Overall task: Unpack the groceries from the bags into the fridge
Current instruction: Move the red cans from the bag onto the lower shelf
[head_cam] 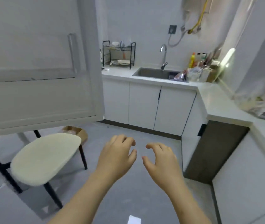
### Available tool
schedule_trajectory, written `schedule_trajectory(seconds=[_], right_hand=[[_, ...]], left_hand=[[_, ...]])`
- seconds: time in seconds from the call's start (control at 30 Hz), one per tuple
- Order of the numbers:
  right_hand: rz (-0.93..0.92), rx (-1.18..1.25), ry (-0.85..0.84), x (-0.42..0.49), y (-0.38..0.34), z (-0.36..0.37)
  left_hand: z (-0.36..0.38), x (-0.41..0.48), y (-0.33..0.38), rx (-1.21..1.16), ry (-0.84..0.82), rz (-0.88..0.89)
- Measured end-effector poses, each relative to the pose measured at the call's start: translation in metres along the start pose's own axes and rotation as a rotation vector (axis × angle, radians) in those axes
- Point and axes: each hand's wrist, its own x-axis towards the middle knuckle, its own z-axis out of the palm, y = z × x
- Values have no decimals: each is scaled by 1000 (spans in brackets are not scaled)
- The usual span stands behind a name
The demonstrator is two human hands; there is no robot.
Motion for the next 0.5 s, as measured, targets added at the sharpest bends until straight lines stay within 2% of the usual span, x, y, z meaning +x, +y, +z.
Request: schedule_trajectory(seconds=[0.27,0.5], right_hand=[[279,-86,57,-27,140,-71],[438,-72,113,-15,215,-100]], left_hand=[[99,61,134,-154,-74,230],[163,112,194,-195,-184,339]])
